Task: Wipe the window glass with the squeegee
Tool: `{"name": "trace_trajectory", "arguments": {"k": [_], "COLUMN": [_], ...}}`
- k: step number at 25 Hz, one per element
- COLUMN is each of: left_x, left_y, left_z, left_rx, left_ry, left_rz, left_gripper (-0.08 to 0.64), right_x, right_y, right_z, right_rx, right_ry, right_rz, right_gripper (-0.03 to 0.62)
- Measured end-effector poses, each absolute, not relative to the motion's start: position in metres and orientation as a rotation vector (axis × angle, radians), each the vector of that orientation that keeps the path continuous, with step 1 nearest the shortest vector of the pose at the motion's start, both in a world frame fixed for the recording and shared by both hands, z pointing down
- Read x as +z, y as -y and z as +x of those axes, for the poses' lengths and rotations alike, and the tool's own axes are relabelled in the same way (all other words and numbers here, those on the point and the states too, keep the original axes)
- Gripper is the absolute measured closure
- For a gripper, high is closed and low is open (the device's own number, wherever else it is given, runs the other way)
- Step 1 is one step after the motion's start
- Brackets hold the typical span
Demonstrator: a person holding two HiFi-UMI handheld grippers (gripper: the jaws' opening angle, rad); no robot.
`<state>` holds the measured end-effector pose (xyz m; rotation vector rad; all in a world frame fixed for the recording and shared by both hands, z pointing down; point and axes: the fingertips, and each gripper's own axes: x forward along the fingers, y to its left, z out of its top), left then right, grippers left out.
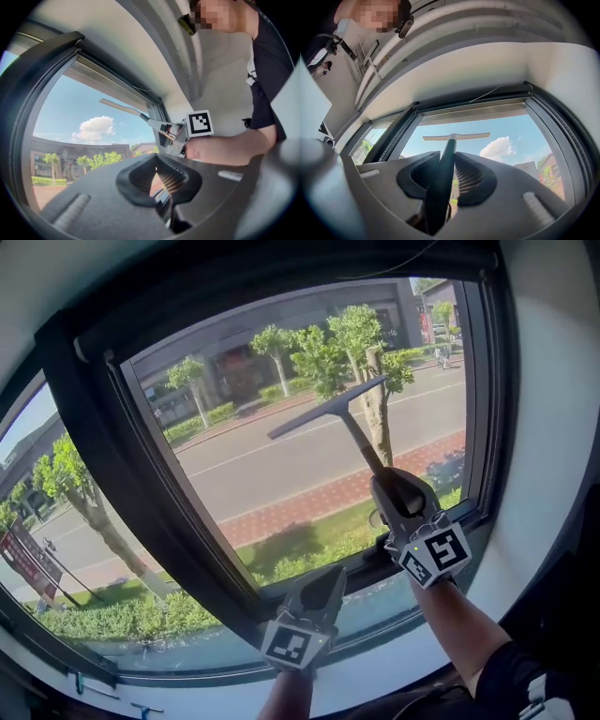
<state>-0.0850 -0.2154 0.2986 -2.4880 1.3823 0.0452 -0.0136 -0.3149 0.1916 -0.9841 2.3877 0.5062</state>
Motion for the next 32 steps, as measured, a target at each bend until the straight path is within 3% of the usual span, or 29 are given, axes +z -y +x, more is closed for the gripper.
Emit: {"name": "trace_trajectory", "arguments": {"k": [15,32], "left_x": [0.220,0.226], "left_y": [0.222,0.216], "left_z": [-0.094,-0.108], "left_rx": [0.083,0.083], "left_ry": [-1.345,-1.399], "left_rz": [-2.336,-2.331], "left_gripper": [0.557,0.557], "right_x": [0.040,0.020], "right_y": [0.314,0.334], "right_z": [-0.058,-0.097], "right_rx": [0.573,0.493], "right_ry": [-2.239,-2.180], "right_rz": [-0.834,-0.880], "right_gripper": [0.492,0.491]}}
